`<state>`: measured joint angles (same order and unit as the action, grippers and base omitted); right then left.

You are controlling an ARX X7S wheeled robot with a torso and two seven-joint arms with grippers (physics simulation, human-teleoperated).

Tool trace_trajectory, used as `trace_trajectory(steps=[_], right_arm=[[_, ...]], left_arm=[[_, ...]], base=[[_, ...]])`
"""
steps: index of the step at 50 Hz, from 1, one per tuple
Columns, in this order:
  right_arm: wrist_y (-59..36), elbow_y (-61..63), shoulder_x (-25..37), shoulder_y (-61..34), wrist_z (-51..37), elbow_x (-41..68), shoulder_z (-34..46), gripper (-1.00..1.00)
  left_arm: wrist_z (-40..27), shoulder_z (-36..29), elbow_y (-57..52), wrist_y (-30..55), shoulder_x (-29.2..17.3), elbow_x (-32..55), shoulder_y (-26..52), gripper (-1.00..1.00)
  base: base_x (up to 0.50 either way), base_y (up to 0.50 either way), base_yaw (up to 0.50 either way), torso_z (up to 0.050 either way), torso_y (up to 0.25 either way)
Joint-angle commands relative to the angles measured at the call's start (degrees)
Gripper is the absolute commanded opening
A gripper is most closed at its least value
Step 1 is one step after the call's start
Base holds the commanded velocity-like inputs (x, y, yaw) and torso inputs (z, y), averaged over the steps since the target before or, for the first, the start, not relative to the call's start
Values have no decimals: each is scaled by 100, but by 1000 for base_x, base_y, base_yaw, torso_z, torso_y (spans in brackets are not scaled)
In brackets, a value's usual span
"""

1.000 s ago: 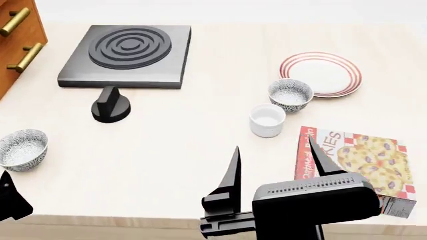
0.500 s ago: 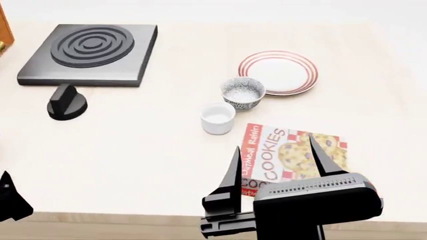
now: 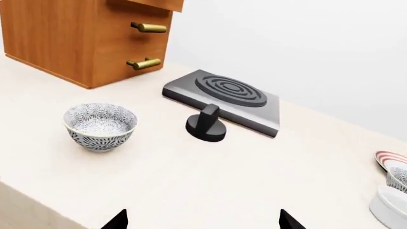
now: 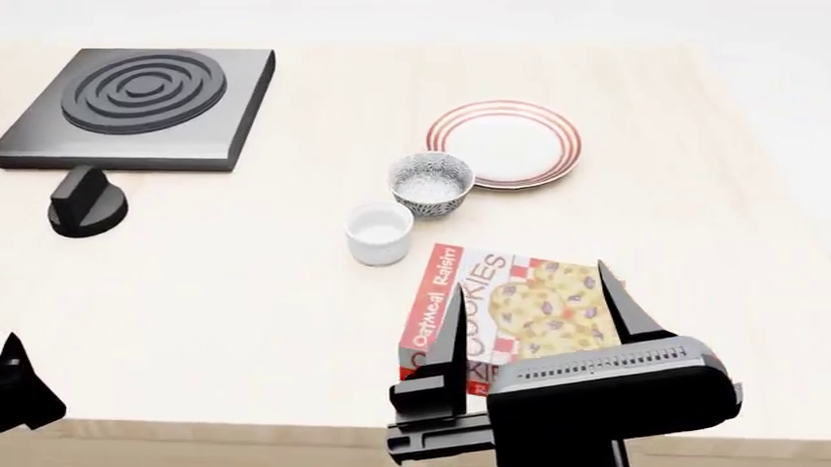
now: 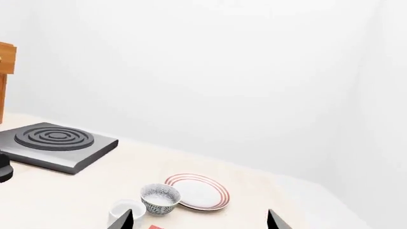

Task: Pick the akita bowl between the plate and the ramekin and place it on the plate.

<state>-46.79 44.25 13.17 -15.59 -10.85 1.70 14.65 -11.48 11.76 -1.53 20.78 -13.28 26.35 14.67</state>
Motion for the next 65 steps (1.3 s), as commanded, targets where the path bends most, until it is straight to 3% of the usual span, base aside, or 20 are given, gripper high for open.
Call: trace_trajectory(steps=[1,65], right_arm=[[121,-32,60,12,-12,5,51,100],[-11,62,127,-61,-143,186,97,100]], left_arm=[[-30,-18,-28,5,-17,27,-6,100],[-147,-133,-6,-90,-119,150,-21,100]], base=[[426,0,0,0,0],[461,0,0,0,0]])
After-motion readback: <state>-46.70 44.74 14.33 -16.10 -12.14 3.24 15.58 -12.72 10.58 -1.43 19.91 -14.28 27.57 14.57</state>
